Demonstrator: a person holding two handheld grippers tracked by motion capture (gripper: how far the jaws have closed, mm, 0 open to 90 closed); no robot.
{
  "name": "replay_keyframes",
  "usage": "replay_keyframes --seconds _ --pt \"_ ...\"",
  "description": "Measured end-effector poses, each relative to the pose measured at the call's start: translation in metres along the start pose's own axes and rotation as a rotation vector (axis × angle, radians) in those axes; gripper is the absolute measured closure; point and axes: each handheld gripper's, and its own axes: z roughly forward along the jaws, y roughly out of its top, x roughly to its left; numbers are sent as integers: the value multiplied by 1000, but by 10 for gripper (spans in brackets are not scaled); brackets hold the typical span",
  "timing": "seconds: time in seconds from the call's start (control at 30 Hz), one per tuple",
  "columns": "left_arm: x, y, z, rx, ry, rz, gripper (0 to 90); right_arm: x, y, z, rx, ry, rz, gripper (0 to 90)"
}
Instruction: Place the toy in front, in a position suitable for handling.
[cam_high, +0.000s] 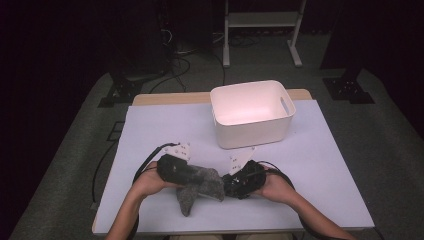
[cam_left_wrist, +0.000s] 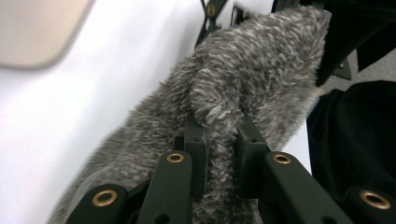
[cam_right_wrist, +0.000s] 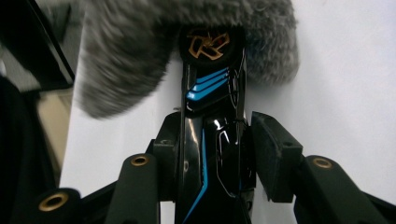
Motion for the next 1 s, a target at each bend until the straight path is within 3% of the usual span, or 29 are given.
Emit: replay_keyframes --seconds 0.07,0.1,0.23,0.43,0.57,0.77,0.9,1.0 --pt "-3 12 0 -13 -18 23 786 0 -1 -1 -22 2 1 556" --pt "-7 23 2 12 -5 55 785 3 -1 -2 -18 -4 -8 556" --pt "-10 29 2 20 -8 77 784 3 -8 -9 -54 -3 13 557" --pt "-7 21 11 36 -15 48 783 3 -33 -26 -102 -37 50 555" --pt "-8 19 17 55 -32 48 780 3 -40 -33 -108 -49 66 556" --pt "-7 22 22 47 -45 41 779 3 -45 -35 -158 -38 83 558" --pt "-8 32 13 15 -37 58 782 3 -43 -34 -196 -45 88 558" --pt "-9 42 1 -17 -32 72 782 0 -40 -33 -268 -22 114 559"
